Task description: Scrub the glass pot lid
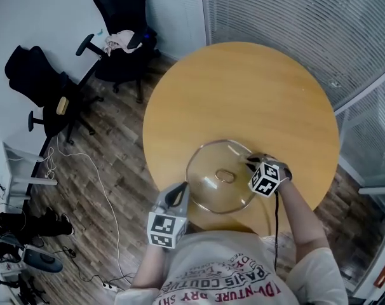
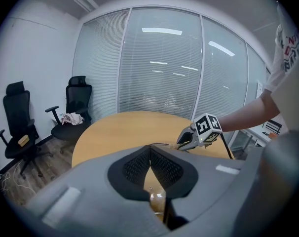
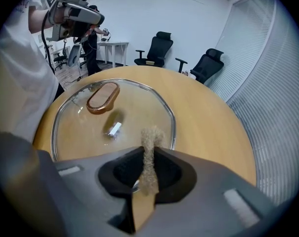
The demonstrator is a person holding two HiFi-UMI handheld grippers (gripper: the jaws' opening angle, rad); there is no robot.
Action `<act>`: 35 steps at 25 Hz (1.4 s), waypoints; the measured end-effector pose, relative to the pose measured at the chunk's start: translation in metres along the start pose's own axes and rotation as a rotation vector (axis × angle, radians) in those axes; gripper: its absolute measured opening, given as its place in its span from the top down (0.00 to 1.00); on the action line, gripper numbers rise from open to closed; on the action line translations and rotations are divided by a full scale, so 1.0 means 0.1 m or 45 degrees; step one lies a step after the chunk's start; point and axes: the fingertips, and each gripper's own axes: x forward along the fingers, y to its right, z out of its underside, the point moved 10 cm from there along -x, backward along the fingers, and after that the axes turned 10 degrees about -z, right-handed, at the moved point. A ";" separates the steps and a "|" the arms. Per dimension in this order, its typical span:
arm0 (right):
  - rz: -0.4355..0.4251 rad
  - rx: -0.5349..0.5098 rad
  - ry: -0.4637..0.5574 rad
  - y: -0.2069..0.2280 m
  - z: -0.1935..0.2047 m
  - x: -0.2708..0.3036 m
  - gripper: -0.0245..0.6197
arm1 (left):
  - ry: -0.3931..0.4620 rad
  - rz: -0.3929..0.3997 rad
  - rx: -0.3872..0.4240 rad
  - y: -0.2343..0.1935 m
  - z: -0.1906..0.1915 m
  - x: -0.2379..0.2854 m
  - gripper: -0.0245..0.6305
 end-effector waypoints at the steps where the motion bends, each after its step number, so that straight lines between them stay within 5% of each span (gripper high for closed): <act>1: 0.004 0.014 -0.001 -0.04 0.01 -0.01 0.87 | 0.005 0.014 0.008 0.00 0.00 -0.01 0.95; 24: 0.184 0.492 -0.051 -0.99 0.12 -0.16 0.87 | 0.034 0.358 0.129 -0.37 -0.07 0.06 0.95; 35: 0.299 0.962 -0.006 -1.50 -0.05 -0.12 0.87 | 0.029 0.496 0.172 -0.52 -0.03 0.03 0.95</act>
